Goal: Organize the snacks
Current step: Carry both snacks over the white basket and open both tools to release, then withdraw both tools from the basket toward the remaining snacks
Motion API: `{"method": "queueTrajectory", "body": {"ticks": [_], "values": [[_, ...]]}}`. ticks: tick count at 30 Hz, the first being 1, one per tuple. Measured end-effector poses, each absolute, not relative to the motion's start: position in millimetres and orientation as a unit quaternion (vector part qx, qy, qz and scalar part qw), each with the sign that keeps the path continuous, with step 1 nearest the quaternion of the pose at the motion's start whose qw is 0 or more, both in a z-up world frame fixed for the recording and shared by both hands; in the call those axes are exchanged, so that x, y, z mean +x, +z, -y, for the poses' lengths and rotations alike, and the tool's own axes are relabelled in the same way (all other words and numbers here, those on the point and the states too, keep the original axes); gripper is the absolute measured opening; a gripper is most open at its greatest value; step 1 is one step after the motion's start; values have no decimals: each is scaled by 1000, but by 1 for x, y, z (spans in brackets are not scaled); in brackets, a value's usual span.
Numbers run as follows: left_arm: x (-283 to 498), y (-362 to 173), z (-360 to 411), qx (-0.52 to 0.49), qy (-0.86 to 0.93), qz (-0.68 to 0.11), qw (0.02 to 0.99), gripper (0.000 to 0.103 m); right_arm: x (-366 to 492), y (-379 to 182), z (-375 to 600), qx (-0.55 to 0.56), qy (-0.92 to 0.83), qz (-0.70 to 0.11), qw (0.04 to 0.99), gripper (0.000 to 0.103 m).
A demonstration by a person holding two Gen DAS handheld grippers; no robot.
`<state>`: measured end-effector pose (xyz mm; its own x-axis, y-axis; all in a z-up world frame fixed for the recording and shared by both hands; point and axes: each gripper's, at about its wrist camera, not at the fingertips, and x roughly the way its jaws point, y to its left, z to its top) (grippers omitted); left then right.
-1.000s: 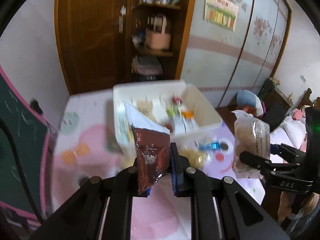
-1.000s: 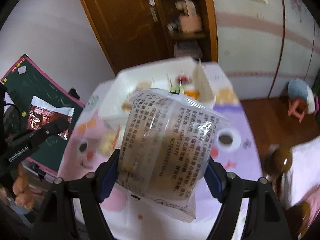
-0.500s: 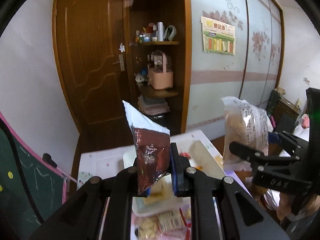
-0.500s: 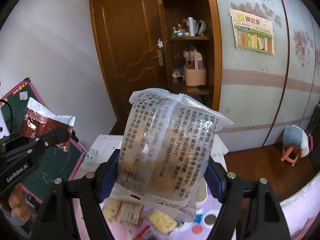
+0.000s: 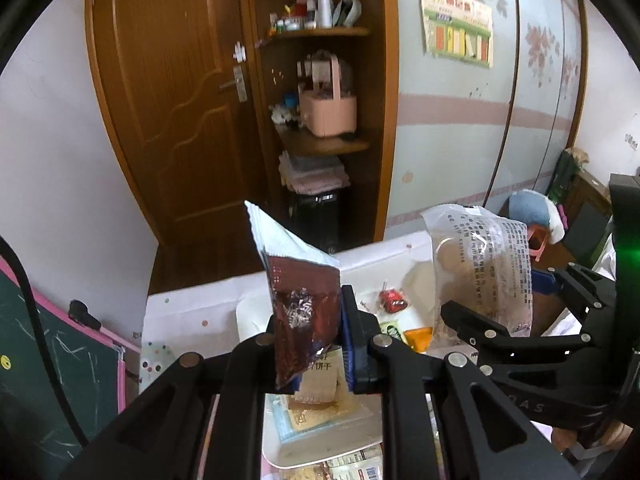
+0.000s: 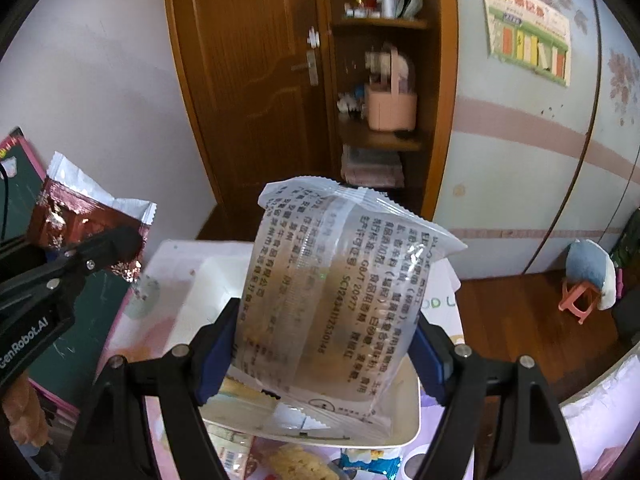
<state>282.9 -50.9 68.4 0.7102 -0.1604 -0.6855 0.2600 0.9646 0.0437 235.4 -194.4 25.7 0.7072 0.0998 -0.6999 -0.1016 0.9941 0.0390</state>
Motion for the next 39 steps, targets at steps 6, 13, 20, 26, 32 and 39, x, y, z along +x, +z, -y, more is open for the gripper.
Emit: {"method": "queueTrajectory", "body": {"ticks": [6, 13, 20, 26, 32, 39], "values": [[296, 39, 48, 70, -99, -386, 914, 78, 255, 1, 189, -19, 60, -411, 910, 80], [288, 34, 34, 54, -84, -380, 920, 94, 250, 0, 189, -27, 49, -390, 919, 85], [265, 39, 24, 55, -78, -380, 920, 94, 232, 7, 190, -22, 52, -389, 920, 87], [238, 47, 14, 47, -78, -381, 920, 94, 204, 20, 189, -12, 61, -388, 920, 87], [195, 61, 7, 53, -83, -369, 924, 94, 162, 36, 189, 3, 77, -374, 924, 87], [141, 69, -4, 56, -97, -361, 926, 94, 111, 45, 192, 25, 98, -344, 933, 87]]}}
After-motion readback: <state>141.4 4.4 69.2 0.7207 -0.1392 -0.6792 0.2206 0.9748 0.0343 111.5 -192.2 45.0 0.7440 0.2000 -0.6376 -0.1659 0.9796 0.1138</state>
